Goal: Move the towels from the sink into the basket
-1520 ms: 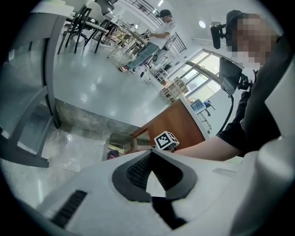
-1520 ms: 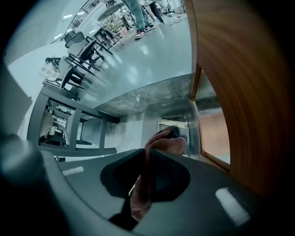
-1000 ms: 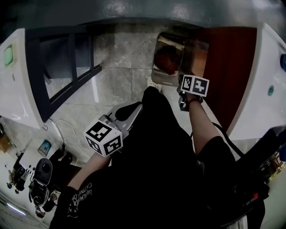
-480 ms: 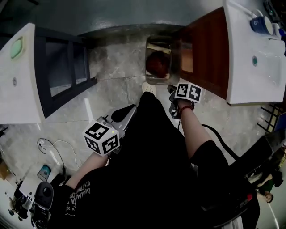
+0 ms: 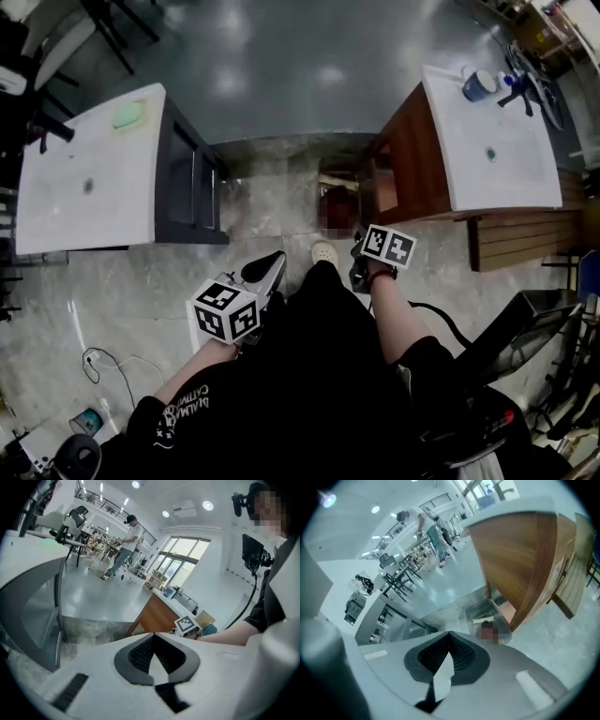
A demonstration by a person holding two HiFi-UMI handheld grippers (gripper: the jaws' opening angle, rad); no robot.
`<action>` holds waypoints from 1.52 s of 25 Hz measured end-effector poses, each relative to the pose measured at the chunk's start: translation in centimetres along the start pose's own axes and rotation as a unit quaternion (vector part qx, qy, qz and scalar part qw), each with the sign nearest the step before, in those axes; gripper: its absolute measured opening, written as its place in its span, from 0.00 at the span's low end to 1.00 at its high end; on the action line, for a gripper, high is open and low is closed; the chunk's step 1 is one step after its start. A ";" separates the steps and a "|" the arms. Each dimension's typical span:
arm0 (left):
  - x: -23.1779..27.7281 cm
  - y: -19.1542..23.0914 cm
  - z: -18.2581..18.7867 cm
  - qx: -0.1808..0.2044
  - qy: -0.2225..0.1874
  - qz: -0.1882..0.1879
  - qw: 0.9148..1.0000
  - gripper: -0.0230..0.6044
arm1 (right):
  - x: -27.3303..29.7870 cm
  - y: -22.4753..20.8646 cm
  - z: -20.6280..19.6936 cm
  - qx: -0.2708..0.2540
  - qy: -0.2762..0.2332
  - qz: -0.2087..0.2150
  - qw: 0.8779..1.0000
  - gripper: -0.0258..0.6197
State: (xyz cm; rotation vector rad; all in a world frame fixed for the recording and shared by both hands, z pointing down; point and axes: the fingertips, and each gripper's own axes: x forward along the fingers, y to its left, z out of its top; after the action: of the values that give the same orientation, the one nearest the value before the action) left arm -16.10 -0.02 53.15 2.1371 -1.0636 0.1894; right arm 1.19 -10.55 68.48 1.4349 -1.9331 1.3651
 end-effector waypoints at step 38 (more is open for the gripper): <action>-20.9 -27.5 17.7 0.247 -0.256 -0.211 0.910 0.04 | -50.7 28.6 5.5 -0.282 -0.444 0.223 0.821 0.05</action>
State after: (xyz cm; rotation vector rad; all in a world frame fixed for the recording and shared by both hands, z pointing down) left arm -12.48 12.18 16.46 2.9249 -0.8474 -0.3710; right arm -1.77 11.37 14.30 1.4536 -3.0452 0.0644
